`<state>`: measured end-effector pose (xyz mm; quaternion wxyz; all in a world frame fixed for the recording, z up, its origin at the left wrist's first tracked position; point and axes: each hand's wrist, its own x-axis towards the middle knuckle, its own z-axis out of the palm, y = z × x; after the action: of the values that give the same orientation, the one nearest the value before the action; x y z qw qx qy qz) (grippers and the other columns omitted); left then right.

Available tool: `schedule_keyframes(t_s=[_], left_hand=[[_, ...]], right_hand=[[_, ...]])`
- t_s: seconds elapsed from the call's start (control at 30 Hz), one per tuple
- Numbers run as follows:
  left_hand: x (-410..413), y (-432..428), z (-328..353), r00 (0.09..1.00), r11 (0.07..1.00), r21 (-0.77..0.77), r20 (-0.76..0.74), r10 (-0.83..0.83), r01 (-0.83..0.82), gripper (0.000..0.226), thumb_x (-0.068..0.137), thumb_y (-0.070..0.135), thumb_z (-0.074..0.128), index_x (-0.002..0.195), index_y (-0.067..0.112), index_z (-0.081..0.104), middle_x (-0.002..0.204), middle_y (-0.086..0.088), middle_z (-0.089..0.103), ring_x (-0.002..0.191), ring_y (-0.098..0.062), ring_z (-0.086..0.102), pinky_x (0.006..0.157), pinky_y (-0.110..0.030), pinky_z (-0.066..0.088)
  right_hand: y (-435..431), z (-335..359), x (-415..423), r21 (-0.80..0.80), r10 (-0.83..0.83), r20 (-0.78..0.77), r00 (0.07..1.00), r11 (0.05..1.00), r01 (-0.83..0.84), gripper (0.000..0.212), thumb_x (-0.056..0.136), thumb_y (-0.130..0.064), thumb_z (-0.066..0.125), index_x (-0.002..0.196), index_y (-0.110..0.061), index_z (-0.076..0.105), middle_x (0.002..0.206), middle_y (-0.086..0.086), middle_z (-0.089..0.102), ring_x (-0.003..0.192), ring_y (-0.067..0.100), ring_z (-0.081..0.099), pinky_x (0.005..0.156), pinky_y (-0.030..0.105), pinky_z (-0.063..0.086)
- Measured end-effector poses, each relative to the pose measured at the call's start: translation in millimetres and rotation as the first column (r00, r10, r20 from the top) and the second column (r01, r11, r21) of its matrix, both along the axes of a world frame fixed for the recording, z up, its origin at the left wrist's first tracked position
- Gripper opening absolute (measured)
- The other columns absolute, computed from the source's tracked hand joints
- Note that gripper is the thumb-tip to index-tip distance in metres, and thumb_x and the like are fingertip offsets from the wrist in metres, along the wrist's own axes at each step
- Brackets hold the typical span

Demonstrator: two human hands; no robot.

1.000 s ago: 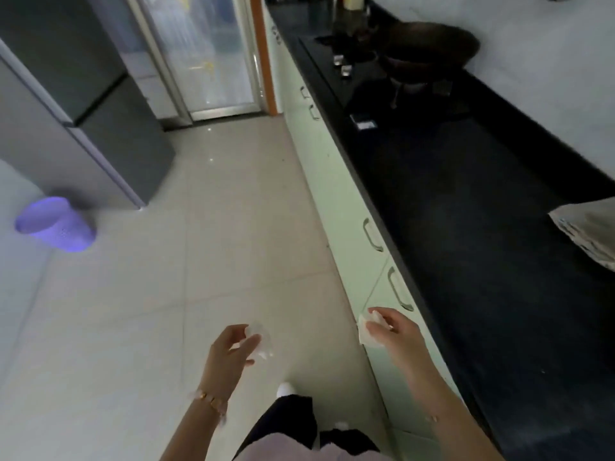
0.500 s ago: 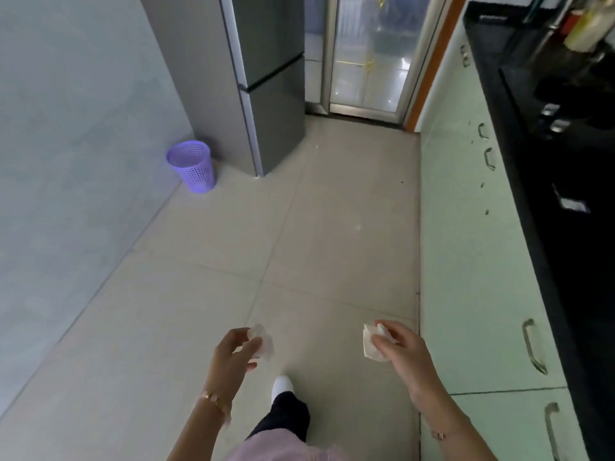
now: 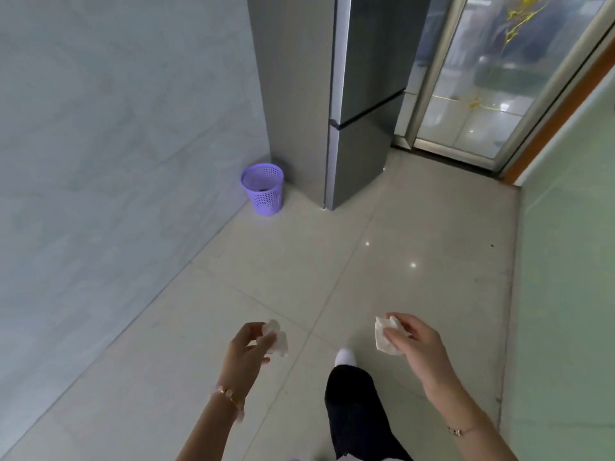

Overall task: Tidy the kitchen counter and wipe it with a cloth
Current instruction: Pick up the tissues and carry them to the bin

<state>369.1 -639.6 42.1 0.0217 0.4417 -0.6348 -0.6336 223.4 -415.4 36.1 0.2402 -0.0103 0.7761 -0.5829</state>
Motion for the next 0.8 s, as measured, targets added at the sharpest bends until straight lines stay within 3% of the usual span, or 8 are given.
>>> schedule_keyframes(t_s=[0.2, 0.33, 0.5, 0.63, 0.8], left_hand=[[-93.8, -51.3, -13.3, 0.994, 0.994, 0.016, 0.04, 0.103, -0.104, 0.02, 0.104, 0.004, 0.059, 0.092, 0.018, 0.066, 0.093, 0.001, 0.071, 0.087, -0.014, 0.066, 0.072, -0.027, 0.051], [-180.5, -95.6, 7.0, 0.988, 0.988, -0.022, 0.004, 0.152, -0.152, 0.02, 0.104, 0.005, 0.059, 0.093, 0.02, 0.066, 0.096, 0.002, 0.071, 0.087, -0.011, 0.066, 0.072, -0.025, 0.051], [-272.7, -150.4, 33.8, 0.97, 0.972, -0.05, -0.092, 0.224, -0.229, 0.018, 0.104, 0.004, 0.058, 0.095, 0.019, 0.064, 0.092, 0.002, 0.071, 0.085, -0.012, 0.066, 0.074, -0.025, 0.051], [-326.1, -187.2, 33.1, 0.963, 0.965, -0.045, -0.102, 0.251, -0.257, 0.021, 0.104, 0.003, 0.058, 0.092, 0.02, 0.063, 0.092, 0.0, 0.07, 0.085, -0.014, 0.066, 0.072, -0.025, 0.05], [-388.6, -237.2, 2.6, 0.97, 0.971, 0.009, -0.038, 0.24, -0.24, 0.02, 0.104, 0.005, 0.058, 0.092, 0.019, 0.064, 0.092, 0.0, 0.07, 0.086, -0.016, 0.066, 0.074, -0.025, 0.051]], right_hand=[[-70.3, -19.3, -115.5, 0.017, 0.103, 0.049, 0.993, 0.994, -0.104, 0.019, 0.08, -0.011, 0.063, 0.095, -0.022, 0.067, 0.098, -0.001, 0.068, 0.095, 0.016, 0.063, 0.071, 0.021, 0.045], [-127.2, -1.8, -216.1, 0.029, 0.187, 0.002, 0.982, 0.982, -0.187, 0.019, 0.08, -0.011, 0.064, 0.097, -0.019, 0.068, 0.098, 0.001, 0.068, 0.09, 0.017, 0.062, 0.069, 0.02, 0.045], [-195.5, 27.0, -329.3, 0.021, 0.224, -0.092, 0.97, 0.975, -0.223, 0.02, 0.08, -0.008, 0.063, 0.097, -0.018, 0.067, 0.092, -0.002, 0.065, 0.08, 0.009, 0.058, 0.059, 0.0, 0.043], [-240.1, 25.4, -385.5, 0.001, 0.253, -0.079, 0.964, 0.967, -0.254, 0.019, 0.081, -0.009, 0.063, 0.096, -0.02, 0.067, 0.093, -0.004, 0.066, 0.085, 0.009, 0.06, 0.069, 0.013, 0.045], [-290.5, -4.3, -434.2, 0.023, 0.259, -0.008, 0.966, 0.966, -0.258, 0.02, 0.081, -0.008, 0.063, 0.09, -0.026, 0.066, 0.093, -0.006, 0.066, 0.086, 0.007, 0.06, 0.061, 0.003, 0.045]])
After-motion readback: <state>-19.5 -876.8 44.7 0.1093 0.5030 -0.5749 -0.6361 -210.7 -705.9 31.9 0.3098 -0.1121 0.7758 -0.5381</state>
